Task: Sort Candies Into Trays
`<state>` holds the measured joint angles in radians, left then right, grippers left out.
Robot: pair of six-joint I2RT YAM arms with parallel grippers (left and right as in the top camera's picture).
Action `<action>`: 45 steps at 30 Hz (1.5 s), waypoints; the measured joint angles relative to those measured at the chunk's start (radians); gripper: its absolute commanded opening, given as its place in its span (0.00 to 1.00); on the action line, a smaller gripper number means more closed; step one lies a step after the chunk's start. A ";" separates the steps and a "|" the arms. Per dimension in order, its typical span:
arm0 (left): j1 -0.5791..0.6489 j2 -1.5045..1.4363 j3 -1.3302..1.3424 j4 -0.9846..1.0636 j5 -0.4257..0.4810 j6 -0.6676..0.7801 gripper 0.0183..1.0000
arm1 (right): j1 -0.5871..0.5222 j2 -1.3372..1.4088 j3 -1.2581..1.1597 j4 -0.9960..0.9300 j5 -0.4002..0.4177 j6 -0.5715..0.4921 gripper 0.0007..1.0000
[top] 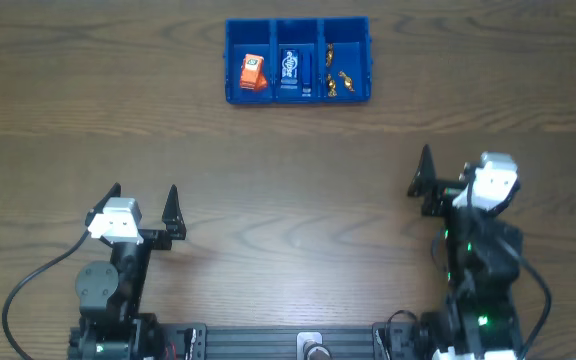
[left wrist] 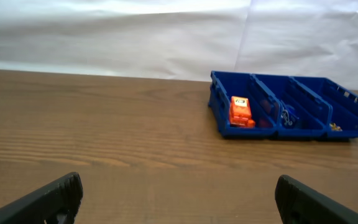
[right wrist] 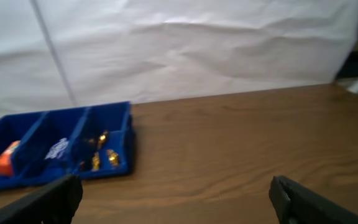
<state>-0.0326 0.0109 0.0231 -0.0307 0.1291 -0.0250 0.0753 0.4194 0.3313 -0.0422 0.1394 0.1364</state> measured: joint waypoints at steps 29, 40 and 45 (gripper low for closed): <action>0.000 0.000 0.000 0.000 0.000 0.000 1.00 | -0.071 -0.383 -0.322 0.114 -0.117 0.000 1.00; 0.000 0.000 0.000 0.000 0.000 0.000 1.00 | -0.071 -0.409 -0.322 0.019 -0.117 0.000 1.00; 0.000 0.000 0.000 0.000 0.000 0.000 1.00 | -0.071 -0.409 -0.322 -0.029 -0.117 0.000 1.00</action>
<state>-0.0326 0.0109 0.0231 -0.0303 0.1287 -0.0250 0.0048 0.0109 0.0090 -0.0715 0.0219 0.1364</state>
